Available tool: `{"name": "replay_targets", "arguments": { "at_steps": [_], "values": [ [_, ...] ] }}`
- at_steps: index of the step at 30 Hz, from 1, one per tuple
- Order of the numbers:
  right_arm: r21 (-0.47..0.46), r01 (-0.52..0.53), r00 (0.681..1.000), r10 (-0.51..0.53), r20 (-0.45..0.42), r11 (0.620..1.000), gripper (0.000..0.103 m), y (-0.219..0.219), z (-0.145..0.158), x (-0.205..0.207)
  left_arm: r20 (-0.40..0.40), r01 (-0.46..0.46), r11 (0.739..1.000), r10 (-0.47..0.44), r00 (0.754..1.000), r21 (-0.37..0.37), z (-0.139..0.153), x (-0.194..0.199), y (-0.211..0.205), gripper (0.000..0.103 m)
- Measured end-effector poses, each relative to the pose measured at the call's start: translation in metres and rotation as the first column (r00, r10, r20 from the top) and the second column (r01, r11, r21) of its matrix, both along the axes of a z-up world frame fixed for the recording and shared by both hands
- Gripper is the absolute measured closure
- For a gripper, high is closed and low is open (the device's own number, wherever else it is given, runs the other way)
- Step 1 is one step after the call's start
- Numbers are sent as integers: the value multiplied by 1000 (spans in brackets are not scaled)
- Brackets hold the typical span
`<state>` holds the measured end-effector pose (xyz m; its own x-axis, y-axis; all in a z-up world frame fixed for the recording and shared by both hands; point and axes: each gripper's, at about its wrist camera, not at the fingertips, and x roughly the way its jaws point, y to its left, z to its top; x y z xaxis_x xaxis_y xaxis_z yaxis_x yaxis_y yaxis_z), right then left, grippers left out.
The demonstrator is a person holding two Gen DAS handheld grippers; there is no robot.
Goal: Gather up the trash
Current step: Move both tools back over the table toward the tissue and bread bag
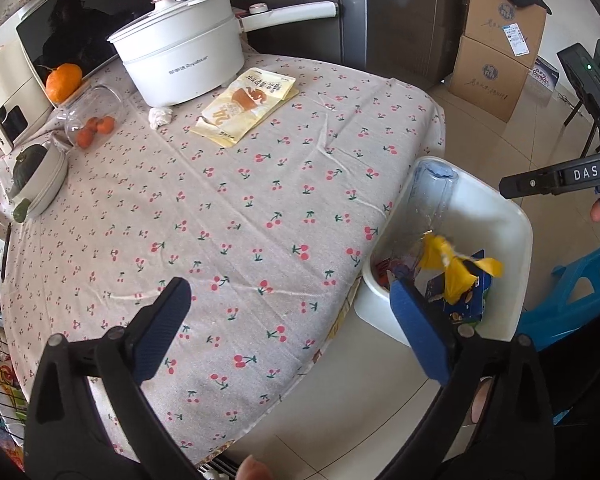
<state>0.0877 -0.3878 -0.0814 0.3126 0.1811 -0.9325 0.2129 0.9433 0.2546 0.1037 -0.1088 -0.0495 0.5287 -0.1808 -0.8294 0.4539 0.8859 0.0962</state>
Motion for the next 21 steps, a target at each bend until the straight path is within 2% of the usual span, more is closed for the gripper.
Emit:
{"name": "replay_targets", "arguments": {
  "at_steps": [14,21],
  "values": [
    [-18,-2,999,3,41,1000,29,17,4,20,-43,-162,985,159,986,-64,-8,22,57,1],
    [-115,-96,992,104,72,989,27,38,8,69,-8,-199,979,198,980,-39,-7,63,77,1]
  ]
}}
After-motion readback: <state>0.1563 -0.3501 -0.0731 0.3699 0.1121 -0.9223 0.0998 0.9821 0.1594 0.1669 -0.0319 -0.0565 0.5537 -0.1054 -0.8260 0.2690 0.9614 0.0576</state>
